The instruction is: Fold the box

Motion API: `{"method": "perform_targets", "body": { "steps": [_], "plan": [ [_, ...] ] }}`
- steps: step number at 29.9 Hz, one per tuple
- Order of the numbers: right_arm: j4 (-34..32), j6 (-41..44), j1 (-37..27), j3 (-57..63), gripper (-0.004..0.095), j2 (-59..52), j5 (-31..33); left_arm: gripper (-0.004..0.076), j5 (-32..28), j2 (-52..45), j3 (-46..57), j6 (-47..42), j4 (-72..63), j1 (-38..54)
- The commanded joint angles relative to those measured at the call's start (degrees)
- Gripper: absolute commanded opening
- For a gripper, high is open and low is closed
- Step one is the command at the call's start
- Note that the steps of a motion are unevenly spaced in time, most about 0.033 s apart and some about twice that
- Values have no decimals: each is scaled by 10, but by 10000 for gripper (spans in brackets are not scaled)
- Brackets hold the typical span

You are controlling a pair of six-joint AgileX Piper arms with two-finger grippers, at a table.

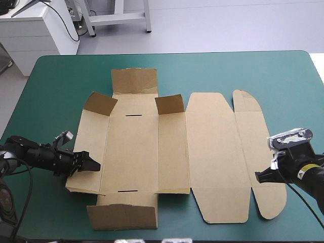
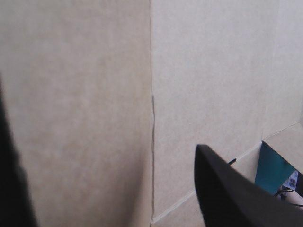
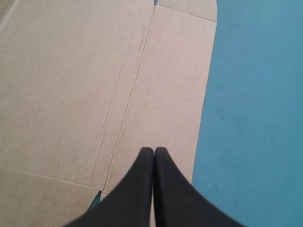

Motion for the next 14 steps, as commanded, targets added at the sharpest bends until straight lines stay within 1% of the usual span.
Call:
{"method": "perform_targets", "body": {
  "steps": [1,8,10,14],
  "plan": [
    [-7,-5,-3,-15,-16,-3,-29,242,22,-13,-28,-15,-11,-3],
    [-6,-5,-3,-15,-16,-3,-29,2,51,-13,-60,-15,-15,-3],
    [-6,-5,-3,-15,-16,-3,-29,-8,63,-13,-60,-15,-11,-3],
    [-6,-5,-3,-15,-16,-3,-29,-8,63,-13,-60,-15,-6,-3]
  ]
}}
